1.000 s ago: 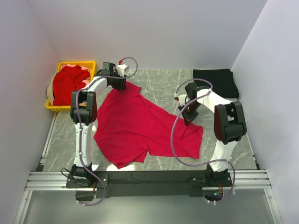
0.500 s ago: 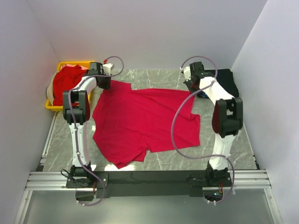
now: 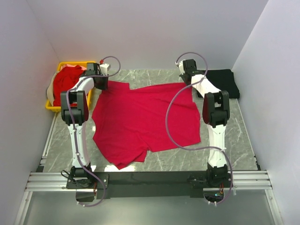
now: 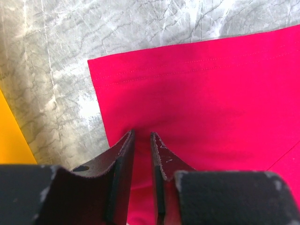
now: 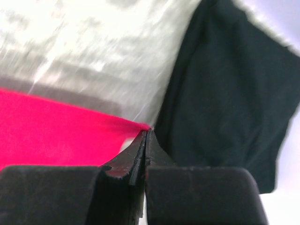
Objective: Fold and stack the t-shirts
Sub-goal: Flatten the tshirt out
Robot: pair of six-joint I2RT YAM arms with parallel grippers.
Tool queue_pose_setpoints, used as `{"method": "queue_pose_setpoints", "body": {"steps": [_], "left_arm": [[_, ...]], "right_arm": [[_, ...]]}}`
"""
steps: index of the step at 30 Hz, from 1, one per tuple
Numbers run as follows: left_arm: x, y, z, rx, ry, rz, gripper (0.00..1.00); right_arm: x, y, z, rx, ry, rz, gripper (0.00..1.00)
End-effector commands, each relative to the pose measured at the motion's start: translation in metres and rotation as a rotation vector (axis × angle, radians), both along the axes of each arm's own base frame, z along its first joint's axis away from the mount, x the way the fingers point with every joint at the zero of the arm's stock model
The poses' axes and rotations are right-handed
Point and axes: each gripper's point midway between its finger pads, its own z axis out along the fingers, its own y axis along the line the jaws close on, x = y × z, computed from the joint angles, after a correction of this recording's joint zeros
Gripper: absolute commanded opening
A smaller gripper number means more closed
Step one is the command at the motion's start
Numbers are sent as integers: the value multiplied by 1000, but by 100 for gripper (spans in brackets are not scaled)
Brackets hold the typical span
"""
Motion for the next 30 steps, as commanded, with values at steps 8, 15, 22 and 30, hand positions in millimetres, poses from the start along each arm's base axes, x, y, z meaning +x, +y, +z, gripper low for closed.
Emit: {"method": "queue_pose_setpoints", "body": {"steps": [8,15,22,30], "left_arm": [[24,5,22,-4,-76,30,28],[37,5,23,-9,-93,37,29],[26,-16,107,-103,-238,-42,41],[-53,-37,132,-140,-155,-122,48]], "right_arm": [[58,-12,22,-136,-186,-50,0],[58,-15,9,-184,-153,-40,16],[33,-3,65,-115,-170,-22,53],[-53,36,94,127,29,148,53]]}}
